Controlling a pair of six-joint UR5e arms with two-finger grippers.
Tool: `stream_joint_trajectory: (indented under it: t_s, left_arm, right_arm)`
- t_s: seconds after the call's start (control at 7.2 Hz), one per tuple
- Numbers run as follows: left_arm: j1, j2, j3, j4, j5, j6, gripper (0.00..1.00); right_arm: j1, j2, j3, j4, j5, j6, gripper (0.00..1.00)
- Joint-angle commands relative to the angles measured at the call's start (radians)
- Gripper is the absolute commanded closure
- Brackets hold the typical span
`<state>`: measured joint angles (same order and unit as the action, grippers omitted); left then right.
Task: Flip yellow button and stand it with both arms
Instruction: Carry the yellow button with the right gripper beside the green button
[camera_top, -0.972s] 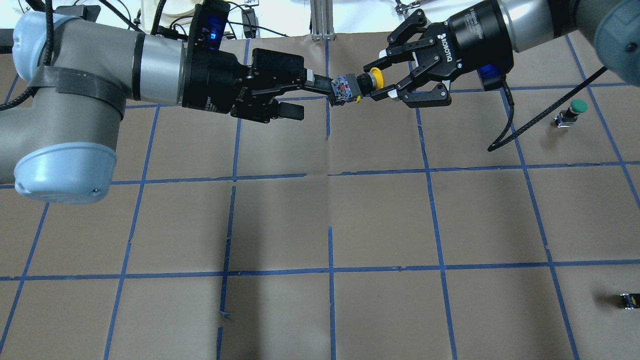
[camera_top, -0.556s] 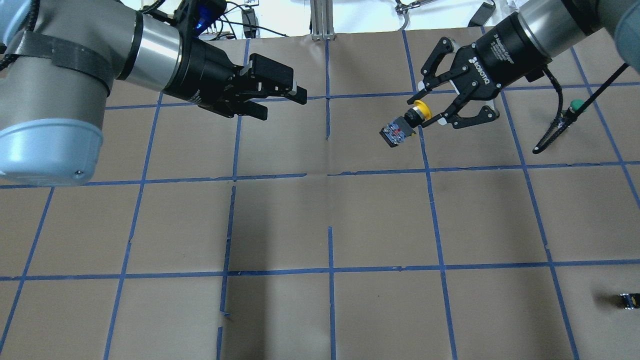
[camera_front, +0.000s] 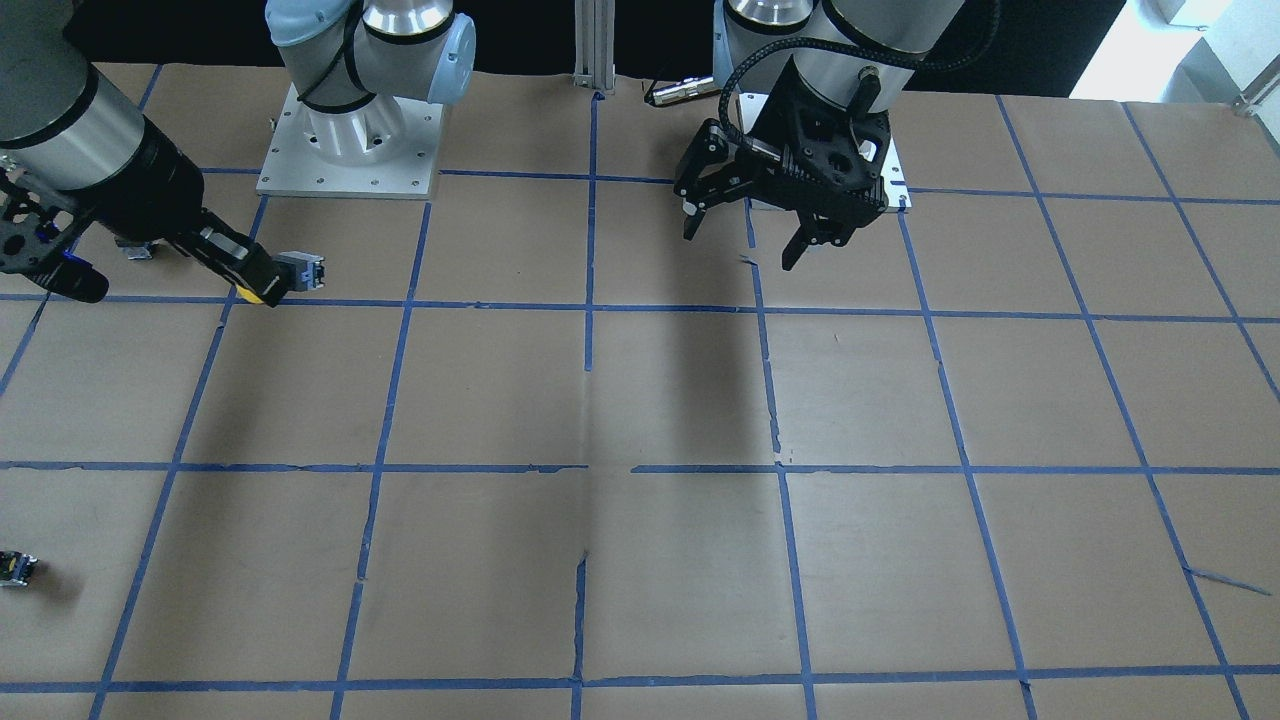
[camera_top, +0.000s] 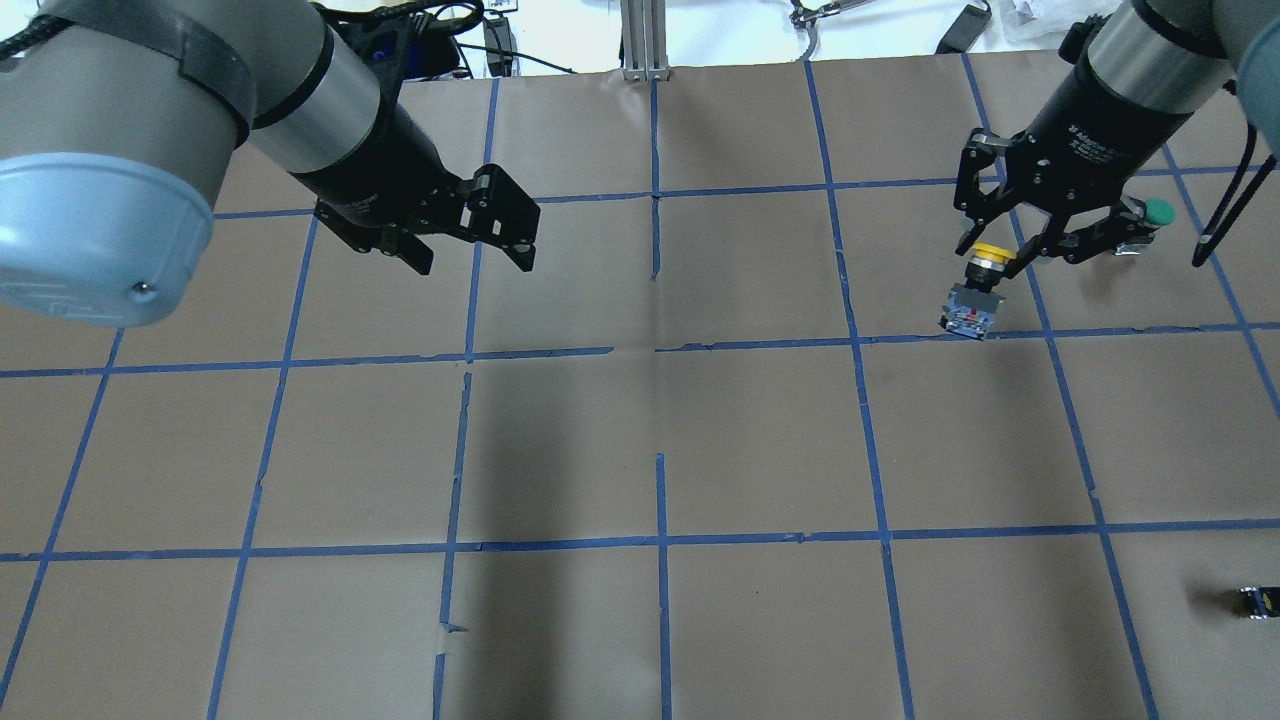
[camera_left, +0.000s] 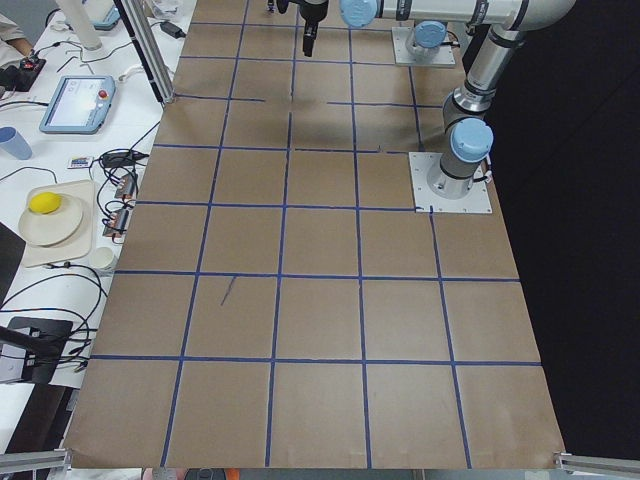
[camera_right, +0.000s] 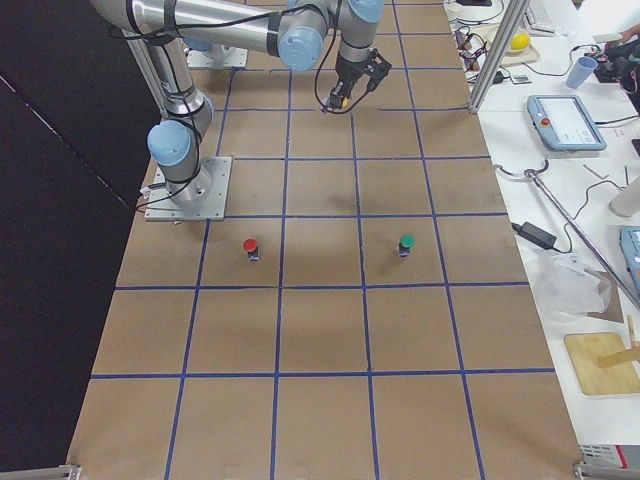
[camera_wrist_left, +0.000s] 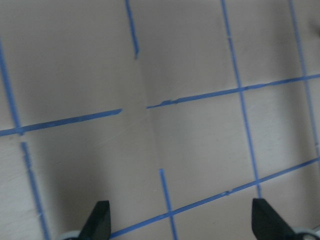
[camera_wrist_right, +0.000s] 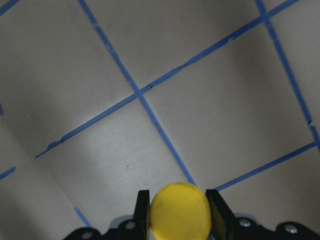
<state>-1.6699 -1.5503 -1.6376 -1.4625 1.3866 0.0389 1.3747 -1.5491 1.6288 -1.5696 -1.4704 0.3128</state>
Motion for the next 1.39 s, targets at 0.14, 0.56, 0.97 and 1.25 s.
stream_joint_trajectory:
  t_s: [0.14,0.56,0.97,1.25]
  left_arm:
    - [-0.002,-0.005,0.013,-0.027,0.129,-0.031,0.0]
    - [-0.002,-0.004,0.013,-0.024,0.152,-0.051,0.0]
    - [-0.002,-0.004,0.013,-0.028,0.152,-0.051,0.0]
    - [-0.002,-0.004,0.013,-0.036,0.152,-0.051,0.0]
  right_arm:
    - [-0.121,0.0,0.162,-0.338,-0.13,-0.206,0.92]
    - [-0.212,-0.013,0.289,-0.642,-0.131,-0.397,0.9]
    - [-0.285,0.012,0.399,-0.921,-0.171,-0.475,0.9]
    - [-0.302,0.076,0.436,-1.113,-0.173,-0.506,0.9]
